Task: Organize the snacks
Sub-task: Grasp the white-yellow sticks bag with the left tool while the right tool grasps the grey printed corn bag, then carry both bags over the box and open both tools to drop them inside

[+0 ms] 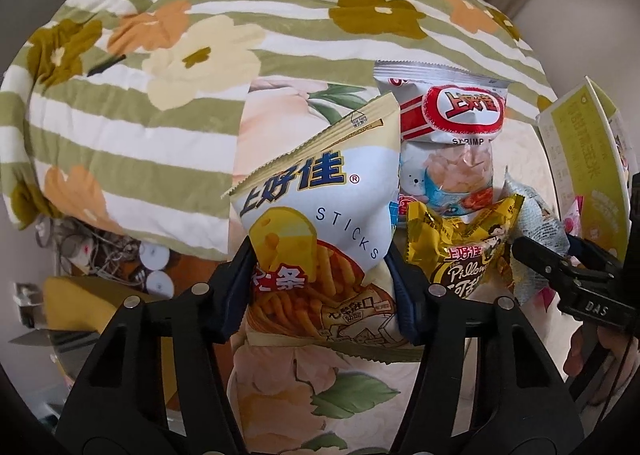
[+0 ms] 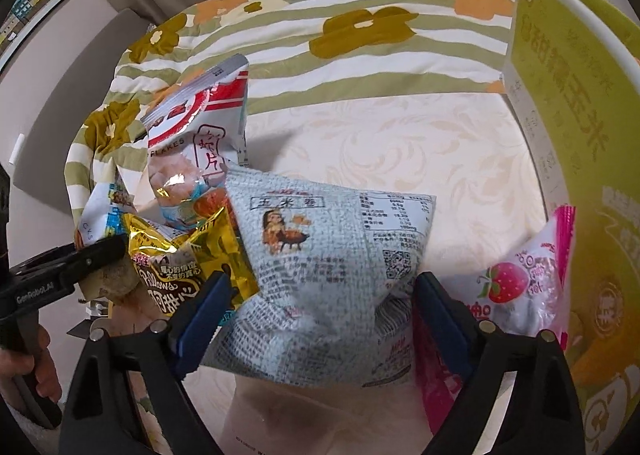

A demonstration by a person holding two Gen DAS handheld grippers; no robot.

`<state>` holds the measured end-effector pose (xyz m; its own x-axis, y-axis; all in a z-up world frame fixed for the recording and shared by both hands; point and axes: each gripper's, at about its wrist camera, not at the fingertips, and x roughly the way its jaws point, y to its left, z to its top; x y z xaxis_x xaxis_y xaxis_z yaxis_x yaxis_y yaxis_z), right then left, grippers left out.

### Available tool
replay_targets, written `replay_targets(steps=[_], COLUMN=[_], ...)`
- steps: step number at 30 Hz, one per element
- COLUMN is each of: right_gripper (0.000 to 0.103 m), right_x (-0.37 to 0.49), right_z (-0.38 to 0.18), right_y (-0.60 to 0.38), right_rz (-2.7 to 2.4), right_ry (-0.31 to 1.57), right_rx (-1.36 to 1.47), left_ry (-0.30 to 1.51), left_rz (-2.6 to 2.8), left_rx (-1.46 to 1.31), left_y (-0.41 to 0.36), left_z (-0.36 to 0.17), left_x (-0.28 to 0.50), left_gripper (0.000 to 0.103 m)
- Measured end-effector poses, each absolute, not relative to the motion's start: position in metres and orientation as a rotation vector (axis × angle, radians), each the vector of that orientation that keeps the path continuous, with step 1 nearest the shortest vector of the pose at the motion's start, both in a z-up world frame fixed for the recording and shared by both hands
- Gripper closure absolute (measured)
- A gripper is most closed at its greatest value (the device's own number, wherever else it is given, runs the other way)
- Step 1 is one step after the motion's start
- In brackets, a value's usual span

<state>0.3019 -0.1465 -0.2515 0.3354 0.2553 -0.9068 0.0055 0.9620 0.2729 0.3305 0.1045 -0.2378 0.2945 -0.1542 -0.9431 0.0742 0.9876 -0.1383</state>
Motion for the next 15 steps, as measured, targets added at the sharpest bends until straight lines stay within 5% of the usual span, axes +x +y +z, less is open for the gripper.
replay_targets(steps=[3,11,15], right_gripper=[0.015,0.043,0.044], right_x=[0.305,0.305,0.302], right_z=[-0.253,-0.252,-0.245], right_y=[-0.148,-0.152,-0.153], right_rz=[0.163,0.158,0.15], right_ry=[1.228,1.222,1.202], right_rx=[0.242,0.257,0.275], left_ry=[1.257,1.234,1.212], left_rz=[-0.147,-0.14,-0.146], left_rx=[-0.076,-0.099,-0.103], left_y=[0.108,0.117,0.119], left_z=[-0.235,-0.222,-0.212], left_x=[0.328,0.319,0.313], left_gripper=[0.048,0.048,0.048])
